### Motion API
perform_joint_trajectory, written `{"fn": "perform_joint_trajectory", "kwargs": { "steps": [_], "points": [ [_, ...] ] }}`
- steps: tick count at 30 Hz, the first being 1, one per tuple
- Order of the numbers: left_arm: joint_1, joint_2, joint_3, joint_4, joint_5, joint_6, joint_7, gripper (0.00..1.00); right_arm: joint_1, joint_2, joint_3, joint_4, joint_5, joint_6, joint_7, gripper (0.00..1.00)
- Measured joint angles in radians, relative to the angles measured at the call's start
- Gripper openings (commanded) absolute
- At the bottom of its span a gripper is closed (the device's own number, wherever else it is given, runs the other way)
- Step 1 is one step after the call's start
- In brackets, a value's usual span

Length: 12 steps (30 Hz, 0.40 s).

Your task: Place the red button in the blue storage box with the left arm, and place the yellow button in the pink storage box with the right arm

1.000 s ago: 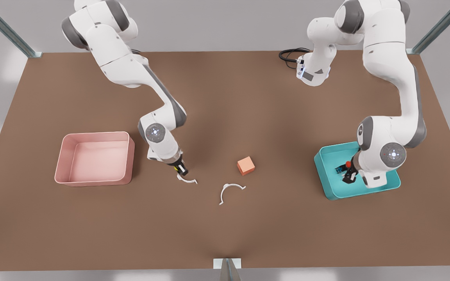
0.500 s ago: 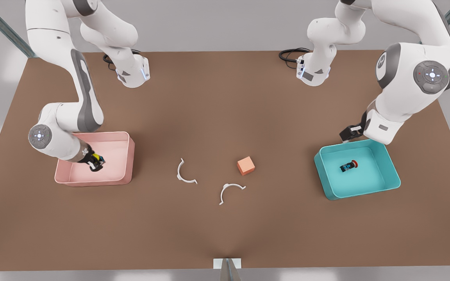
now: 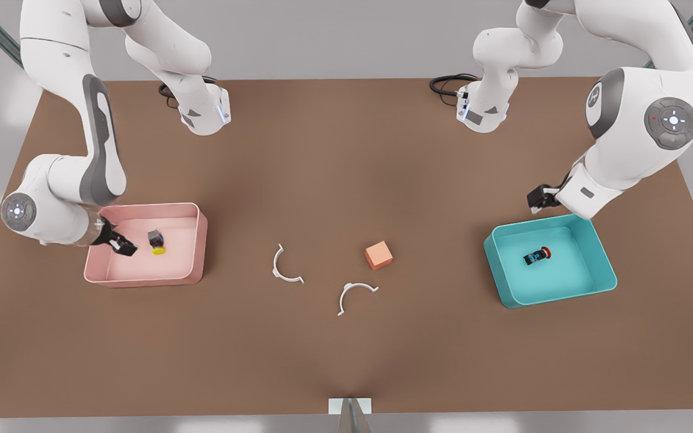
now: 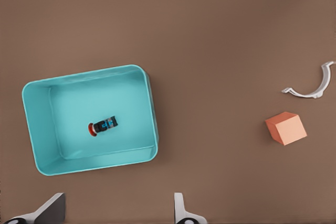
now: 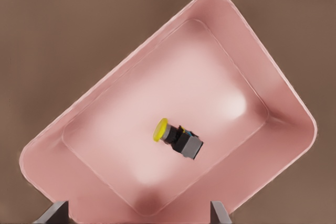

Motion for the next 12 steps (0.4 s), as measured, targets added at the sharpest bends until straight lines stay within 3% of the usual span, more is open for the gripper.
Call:
{"fn": "perform_joint_trajectory", "kwargs": {
  "steps": [2, 3, 4, 6, 12],
  "points": [
    [0.000, 0.000, 0.000, 0.000, 0.001, -0.002, 0.023, 1.00, 0.011, -0.007, 0.016, 0.199, 0.001, -0.091, -0.049, 1.00],
    [0.000, 0.001, 0.000, 0.000, 0.001, -0.003, 0.034, 1.00, 0.041, -0.024, -0.018, 0.254, 0.002, -0.130, -0.075, 1.00],
    [0.000, 0.001, 0.000, 0.000, 0.001, -0.004, 0.043, 1.00, 0.147, -0.065, -0.129, 0.267, 0.002, -0.164, -0.100, 1.00],
    [0.000, 0.000, 0.000, 0.001, 0.001, -0.005, 0.061, 1.00, 0.285, -0.133, -0.224, 0.254, 0.004, -0.229, -0.143, 1.00],
    [-0.001, -0.002, 0.000, 0.003, 0.001, -0.007, 0.104, 1.00, 0.362, -0.134, -0.253, 0.250, 0.035, -0.337, -0.246, 1.00]
  ]
}}
